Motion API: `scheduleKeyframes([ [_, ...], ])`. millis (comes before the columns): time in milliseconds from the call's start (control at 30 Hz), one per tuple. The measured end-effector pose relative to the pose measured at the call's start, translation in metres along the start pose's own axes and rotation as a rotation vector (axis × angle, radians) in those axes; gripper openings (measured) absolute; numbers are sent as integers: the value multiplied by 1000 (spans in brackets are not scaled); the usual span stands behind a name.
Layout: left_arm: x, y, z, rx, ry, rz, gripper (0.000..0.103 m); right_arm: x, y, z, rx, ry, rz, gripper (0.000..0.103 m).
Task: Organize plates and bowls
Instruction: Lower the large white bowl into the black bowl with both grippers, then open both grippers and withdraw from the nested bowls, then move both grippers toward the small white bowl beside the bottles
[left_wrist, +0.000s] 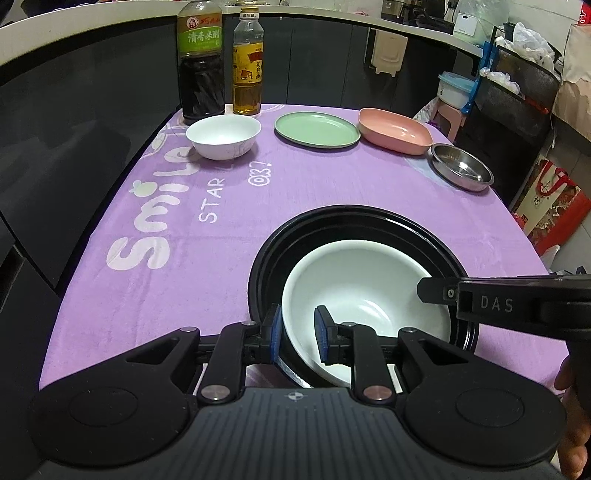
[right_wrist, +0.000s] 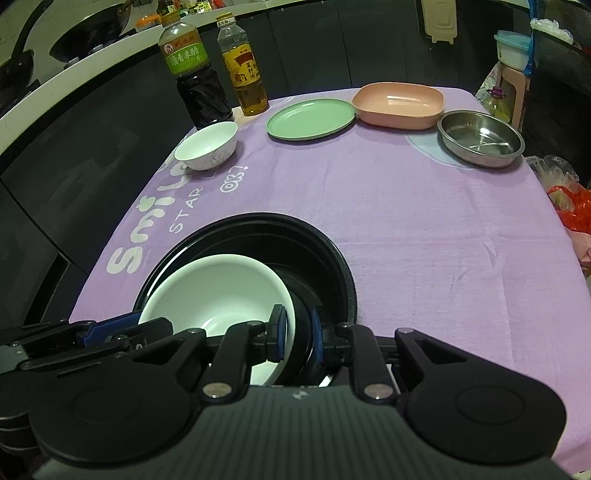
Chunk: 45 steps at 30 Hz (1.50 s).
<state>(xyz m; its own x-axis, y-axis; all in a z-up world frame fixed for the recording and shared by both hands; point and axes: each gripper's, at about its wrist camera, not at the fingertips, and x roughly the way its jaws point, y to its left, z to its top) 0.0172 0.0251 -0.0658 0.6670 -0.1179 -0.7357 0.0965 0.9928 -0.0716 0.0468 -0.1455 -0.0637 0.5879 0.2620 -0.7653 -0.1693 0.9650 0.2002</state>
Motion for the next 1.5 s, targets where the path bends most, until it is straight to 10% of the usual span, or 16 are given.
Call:
scheduleKeyframes([
  [733,-10,-4,0,60,4,1,23,-8,1,-1,-1,-19,27,19],
  [1500,-4,54,24,-205,-56,44,31,-11,-5,22,2,-70,10,28],
])
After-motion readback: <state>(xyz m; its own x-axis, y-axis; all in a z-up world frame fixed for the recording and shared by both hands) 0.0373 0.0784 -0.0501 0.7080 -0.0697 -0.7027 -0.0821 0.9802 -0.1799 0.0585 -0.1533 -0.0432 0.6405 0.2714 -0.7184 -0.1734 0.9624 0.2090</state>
